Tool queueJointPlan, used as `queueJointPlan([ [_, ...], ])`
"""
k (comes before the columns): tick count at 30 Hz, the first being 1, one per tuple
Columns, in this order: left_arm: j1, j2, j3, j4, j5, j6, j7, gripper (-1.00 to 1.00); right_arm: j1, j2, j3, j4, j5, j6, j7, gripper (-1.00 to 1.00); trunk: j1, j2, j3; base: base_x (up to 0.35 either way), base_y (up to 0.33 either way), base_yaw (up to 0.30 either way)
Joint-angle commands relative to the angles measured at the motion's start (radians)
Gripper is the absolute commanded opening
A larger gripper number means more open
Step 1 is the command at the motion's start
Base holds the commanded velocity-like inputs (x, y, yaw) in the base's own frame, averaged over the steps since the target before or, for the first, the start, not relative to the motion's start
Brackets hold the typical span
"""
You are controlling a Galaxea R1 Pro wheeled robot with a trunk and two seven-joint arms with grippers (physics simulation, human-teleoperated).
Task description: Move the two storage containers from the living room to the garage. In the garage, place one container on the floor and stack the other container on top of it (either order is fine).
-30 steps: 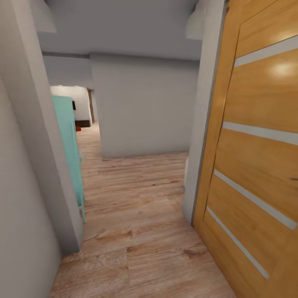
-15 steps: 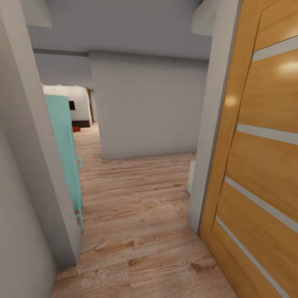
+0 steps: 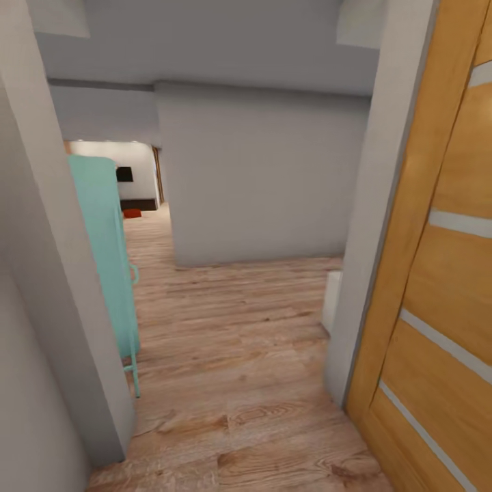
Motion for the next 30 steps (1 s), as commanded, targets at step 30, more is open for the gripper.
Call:
queueJointPlan([
  [30,0.000,-0.001,0.003,-0.001,0.003,-0.002,-0.001,1.00,0.001,0.001,0.001,-0.001,0.011,0.001,-0.007,1.00,0.001,0.000,-0.001,0.325,-0.054,0.080],
])
